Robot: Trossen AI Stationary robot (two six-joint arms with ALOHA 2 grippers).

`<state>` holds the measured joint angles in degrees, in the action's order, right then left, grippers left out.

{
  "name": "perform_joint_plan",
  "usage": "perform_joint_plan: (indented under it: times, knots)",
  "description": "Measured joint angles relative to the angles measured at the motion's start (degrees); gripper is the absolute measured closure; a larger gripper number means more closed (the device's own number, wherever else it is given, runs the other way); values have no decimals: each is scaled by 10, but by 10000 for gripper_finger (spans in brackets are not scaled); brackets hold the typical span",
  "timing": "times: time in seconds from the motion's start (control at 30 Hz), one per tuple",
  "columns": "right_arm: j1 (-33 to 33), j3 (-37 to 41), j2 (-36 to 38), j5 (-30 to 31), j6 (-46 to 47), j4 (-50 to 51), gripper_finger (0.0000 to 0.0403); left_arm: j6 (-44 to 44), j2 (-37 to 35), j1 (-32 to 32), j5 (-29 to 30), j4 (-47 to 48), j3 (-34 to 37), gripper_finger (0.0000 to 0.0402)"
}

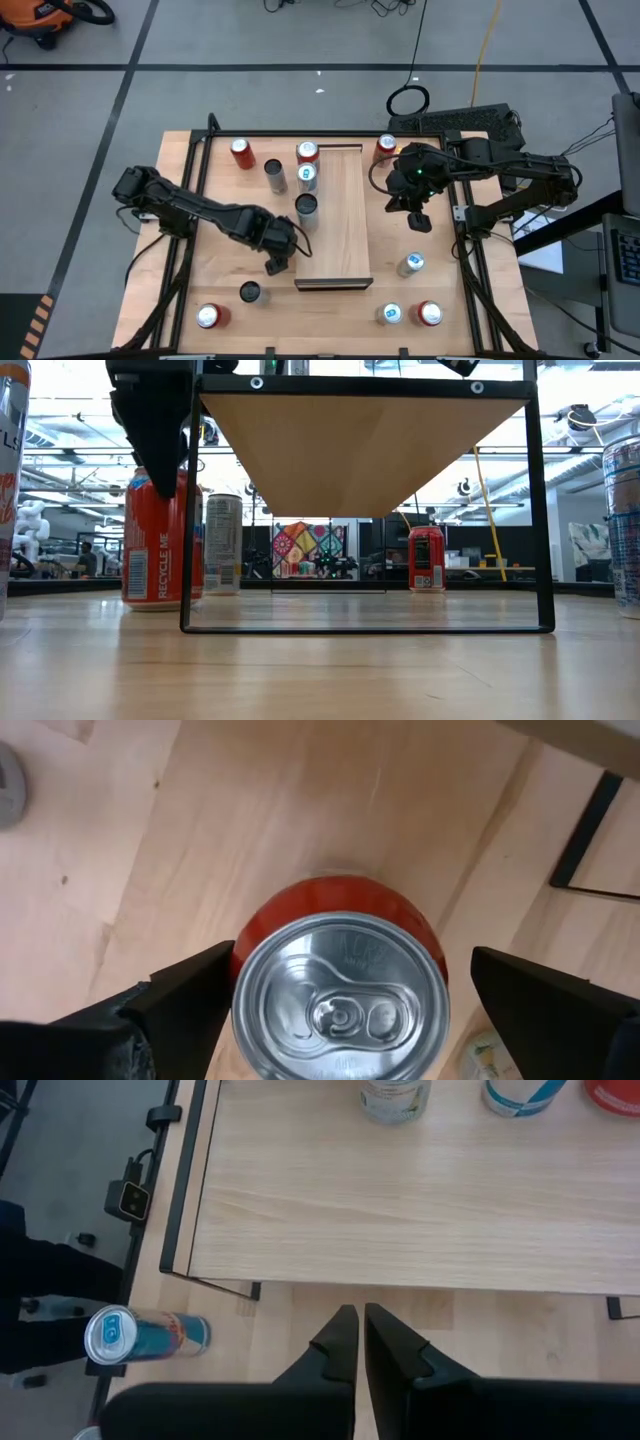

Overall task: Place canned beverage on shelf
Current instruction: Put the left orange soda can on the shelf aligned with the other orange soda can

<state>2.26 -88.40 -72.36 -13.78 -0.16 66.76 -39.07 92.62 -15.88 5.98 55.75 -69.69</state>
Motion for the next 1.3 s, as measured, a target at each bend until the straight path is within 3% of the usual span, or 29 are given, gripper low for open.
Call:
perform_joint_plan:
  times: [0.43, 0.6, 0.97, 1.13, 1.3]
  knots:
    - [0, 0, 0, 0, -35, 0, 403, -8, 0, -2, 1, 2, 0, 75]
    - [0, 0, 0, 0, -42, 0, 403, -10, 0, -8, 23, 2, 0, 76]
    - [0, 0, 0, 0, -42, 0, 403, -31, 0, -3, 20, 7, 21, 32]
    - [0, 0, 0, 0, -39, 0, 403, -24, 0, -3, 4, 1, 21, 48]
    - [0, 0, 0, 0, -36, -1, 403, -20, 0, -3, 3, -1, 21, 90]
